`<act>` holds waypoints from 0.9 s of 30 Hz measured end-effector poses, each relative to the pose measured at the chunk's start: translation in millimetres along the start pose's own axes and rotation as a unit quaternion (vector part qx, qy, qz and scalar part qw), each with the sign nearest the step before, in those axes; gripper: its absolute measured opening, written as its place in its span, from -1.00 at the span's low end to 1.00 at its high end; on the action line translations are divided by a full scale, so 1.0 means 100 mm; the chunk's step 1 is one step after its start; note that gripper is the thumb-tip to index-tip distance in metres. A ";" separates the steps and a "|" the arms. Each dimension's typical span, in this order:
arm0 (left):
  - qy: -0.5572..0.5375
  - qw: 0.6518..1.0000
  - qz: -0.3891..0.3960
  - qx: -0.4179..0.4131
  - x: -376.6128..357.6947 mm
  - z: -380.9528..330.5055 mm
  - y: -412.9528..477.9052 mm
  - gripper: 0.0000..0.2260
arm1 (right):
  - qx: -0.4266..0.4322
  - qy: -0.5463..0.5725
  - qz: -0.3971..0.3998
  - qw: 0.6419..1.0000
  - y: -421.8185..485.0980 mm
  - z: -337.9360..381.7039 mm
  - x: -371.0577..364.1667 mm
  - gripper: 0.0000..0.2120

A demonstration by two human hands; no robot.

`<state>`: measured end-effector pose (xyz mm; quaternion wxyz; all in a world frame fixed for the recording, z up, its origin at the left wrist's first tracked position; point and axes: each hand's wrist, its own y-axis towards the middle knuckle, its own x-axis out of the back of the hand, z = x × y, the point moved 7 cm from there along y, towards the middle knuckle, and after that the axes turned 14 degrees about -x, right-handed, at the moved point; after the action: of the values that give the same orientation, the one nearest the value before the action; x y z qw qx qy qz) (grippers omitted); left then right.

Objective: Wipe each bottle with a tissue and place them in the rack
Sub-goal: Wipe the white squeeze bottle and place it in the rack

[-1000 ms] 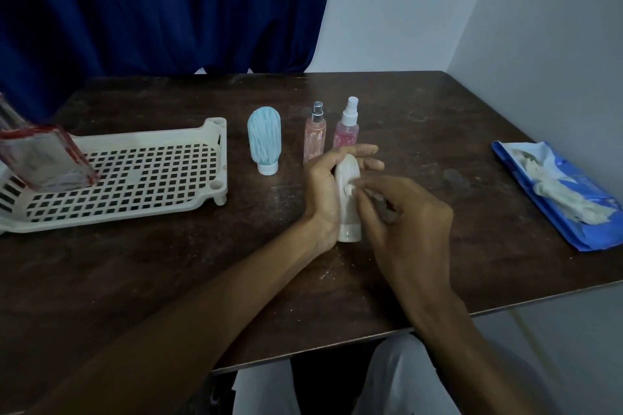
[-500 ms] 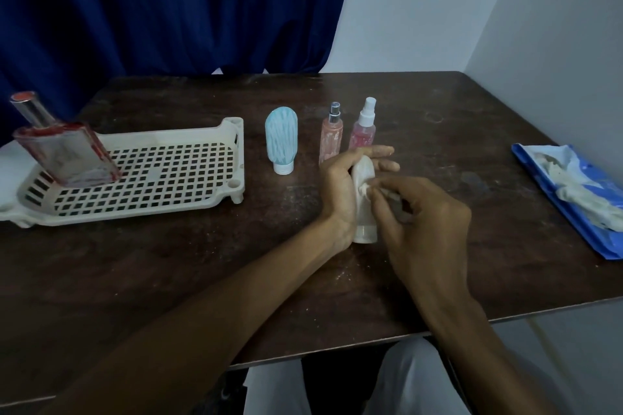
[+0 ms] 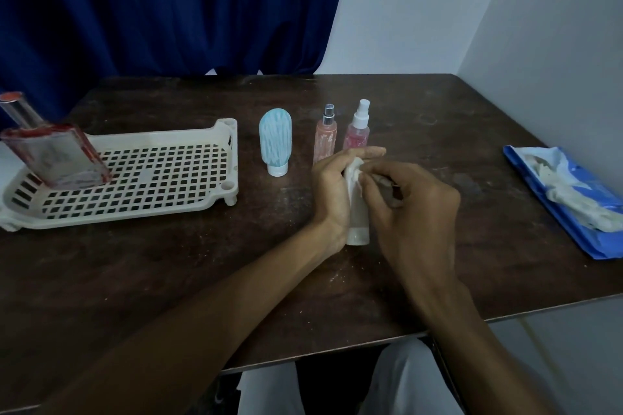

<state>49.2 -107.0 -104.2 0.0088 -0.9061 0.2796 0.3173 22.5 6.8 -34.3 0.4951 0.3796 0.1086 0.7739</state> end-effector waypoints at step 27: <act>-0.010 1.000 -0.006 -0.021 0.02 0.04 0.05 -0.72 | -0.010 -0.004 -0.012 1.000 0.10 0.02 -0.06 -0.88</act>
<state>45.9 -110.9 -107.6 -0.0060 -0.9043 0.2676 0.3326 18.5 -3.2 -30.7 0.5085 0.3767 0.1032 0.7674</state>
